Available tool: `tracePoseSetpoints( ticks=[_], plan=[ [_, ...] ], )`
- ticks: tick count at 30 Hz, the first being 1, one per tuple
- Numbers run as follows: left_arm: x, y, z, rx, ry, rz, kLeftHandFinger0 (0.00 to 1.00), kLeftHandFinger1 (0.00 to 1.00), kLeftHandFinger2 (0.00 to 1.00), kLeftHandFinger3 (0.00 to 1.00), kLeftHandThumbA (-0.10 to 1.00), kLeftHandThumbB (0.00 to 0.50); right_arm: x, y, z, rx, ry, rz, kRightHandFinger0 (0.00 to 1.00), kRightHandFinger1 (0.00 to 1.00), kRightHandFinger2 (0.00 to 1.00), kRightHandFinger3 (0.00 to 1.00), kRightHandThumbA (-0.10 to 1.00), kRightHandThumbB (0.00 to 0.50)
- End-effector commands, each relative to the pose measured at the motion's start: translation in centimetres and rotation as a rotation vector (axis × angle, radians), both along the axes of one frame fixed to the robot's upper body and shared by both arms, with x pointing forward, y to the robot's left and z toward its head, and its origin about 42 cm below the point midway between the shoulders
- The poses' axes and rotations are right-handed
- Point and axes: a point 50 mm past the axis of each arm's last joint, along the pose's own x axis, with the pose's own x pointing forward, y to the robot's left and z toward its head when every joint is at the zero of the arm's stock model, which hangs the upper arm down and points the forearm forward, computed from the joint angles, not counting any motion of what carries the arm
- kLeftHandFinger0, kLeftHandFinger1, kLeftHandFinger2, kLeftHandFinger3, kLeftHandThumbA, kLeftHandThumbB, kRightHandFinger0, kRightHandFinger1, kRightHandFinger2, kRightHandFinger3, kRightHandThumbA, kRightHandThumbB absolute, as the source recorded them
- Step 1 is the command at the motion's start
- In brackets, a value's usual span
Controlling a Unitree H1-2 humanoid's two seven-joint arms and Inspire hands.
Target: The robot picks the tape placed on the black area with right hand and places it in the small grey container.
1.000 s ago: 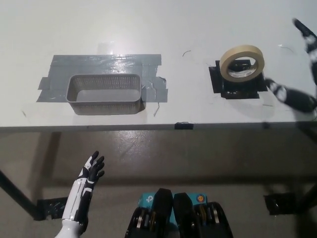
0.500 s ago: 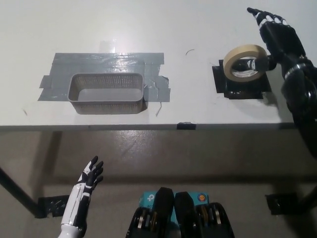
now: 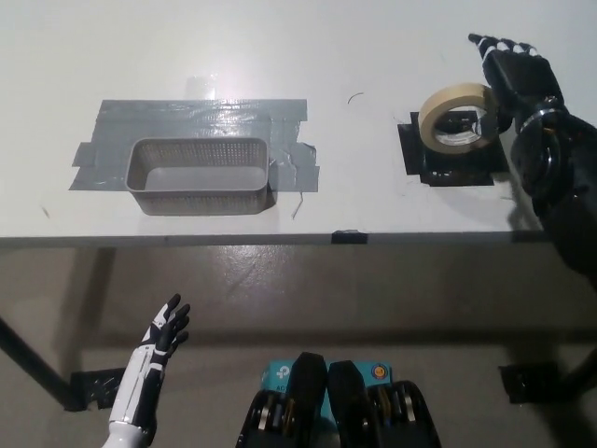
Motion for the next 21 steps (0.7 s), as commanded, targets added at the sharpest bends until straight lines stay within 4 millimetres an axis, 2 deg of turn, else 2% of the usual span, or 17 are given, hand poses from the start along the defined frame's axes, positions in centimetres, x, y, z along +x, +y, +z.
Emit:
tracePoseSetpoints(
  ticks=[1,6,11,17,19,20,21],
  plan=[
    [0.1,0.2,0.9,0.024,-0.041,-0.021,1.00,1.00,1.00,1.00,1.00,0.140,1.2,1.3,3.6,-0.001,-0.100,0.007,1.00,1.00,1.00,1.00,0.84,0.500],
    [0.2,0.1,0.9,0.013,-0.038,-0.026,1.00,1.00,1.00,1.00,1.00,0.136,1.5,2.3,2.8,0.012,-0.071,-0.006,1.00,1.00,1.00,1.00,0.87,0.500],
    [0.0,-0.1,1.1,0.016,-0.037,-0.037,1.00,1.00,1.00,1.00,1.00,0.124,1.4,3.7,2.2,0.051,-0.116,0.016,1.00,1.00,1.00,1.00,0.81,0.479],
    [-0.3,-0.1,1.0,0.017,-0.030,-0.033,1.00,1.00,1.00,1.00,0.99,0.136,1.6,5.0,1.2,0.066,-0.137,0.026,1.00,1.00,1.00,1.00,0.81,0.465],
    [-0.3,0.0,1.0,0.023,-0.037,-0.036,1.00,1.00,1.00,1.00,0.99,0.132,1.6,5.4,0.6,0.066,-0.168,0.041,1.00,1.00,1.00,1.00,0.76,0.460],
    [-0.2,-0.1,1.0,0.020,-0.036,-0.038,1.00,1.00,1.00,1.00,0.99,0.137,1.7,5.6,0.3,0.047,-0.198,0.043,1.00,1.00,1.00,1.00,0.69,0.438],
    [-0.2,-0.1,1.0,0.019,-0.037,-0.039,1.00,1.00,1.00,1.00,0.99,0.139,1.7,5.6,0.3,0.040,-0.202,0.047,1.00,1.00,1.00,1.00,0.59,0.383]
  ],
)
